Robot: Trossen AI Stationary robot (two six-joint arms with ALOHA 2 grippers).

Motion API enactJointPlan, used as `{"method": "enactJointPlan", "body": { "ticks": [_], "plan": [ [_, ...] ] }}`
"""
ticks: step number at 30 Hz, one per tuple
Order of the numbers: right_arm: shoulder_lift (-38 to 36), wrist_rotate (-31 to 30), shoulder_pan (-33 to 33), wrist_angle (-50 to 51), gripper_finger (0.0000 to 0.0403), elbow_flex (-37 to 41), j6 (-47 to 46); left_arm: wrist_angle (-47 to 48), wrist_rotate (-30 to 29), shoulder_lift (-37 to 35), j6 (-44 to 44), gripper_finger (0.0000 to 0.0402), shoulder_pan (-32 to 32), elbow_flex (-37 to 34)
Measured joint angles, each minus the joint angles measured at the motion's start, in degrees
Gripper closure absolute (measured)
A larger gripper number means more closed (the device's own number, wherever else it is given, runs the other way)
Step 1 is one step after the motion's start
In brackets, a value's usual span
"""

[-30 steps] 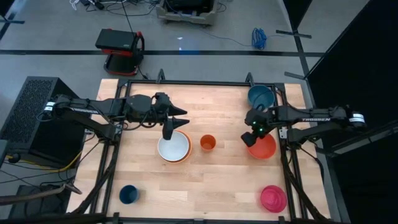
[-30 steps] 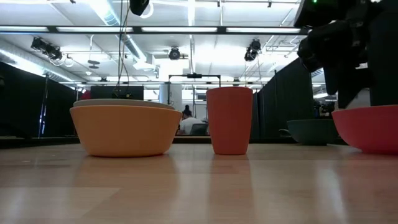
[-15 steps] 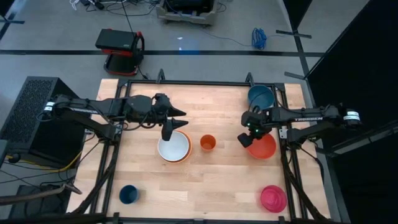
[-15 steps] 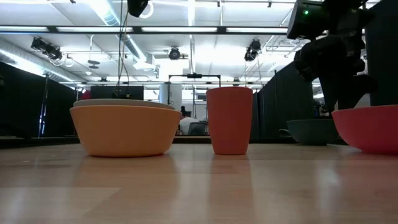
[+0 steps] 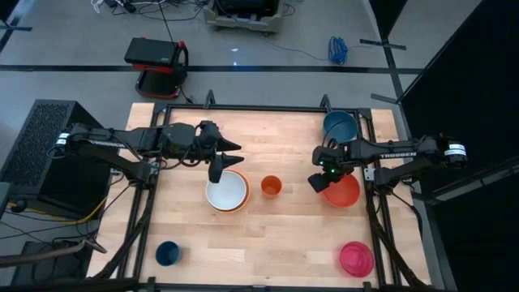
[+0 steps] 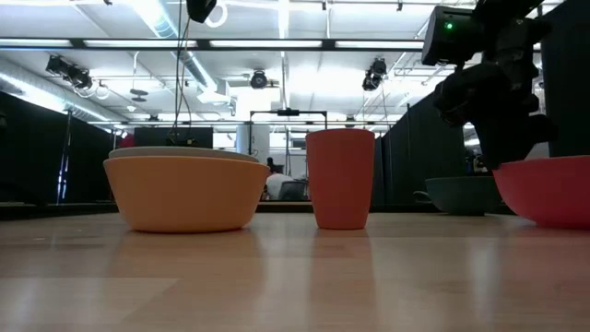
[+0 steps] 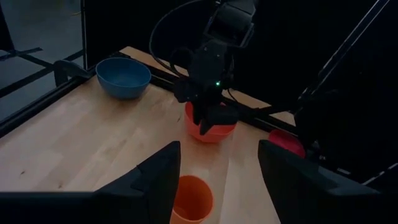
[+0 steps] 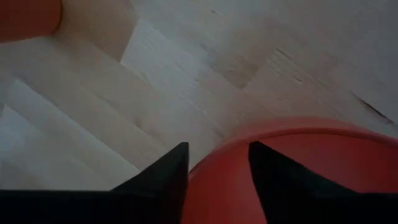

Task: Nest bowls inside each other
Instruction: Stack the orange bowl on top of the white bowl

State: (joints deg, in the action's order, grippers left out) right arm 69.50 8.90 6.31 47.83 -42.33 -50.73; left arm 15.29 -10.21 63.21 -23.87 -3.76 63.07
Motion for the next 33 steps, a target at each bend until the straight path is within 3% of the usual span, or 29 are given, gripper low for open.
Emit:
{"method": "enactJointPlan", "body": {
  "ticks": [11,22,33],
  "plan": [
    [0.08,-0.10,0.00,-1.20,0.0392,0.00,-0.11,0.09,-0.01,-0.04,0.06,0.0199,0.01,0.00],
    [0.06,0.17,0.01,-1.29,0.0401,-0.08,0.46,0.09,-0.01,-0.04,0.06,0.0198,-0.01,0.00],
    [0.06,-0.80,1.95,2.72,0.0403,-9.02,5.45,0.06,-0.03,-0.04,0.06,0.0202,0.00,0.00]
  ]
}}
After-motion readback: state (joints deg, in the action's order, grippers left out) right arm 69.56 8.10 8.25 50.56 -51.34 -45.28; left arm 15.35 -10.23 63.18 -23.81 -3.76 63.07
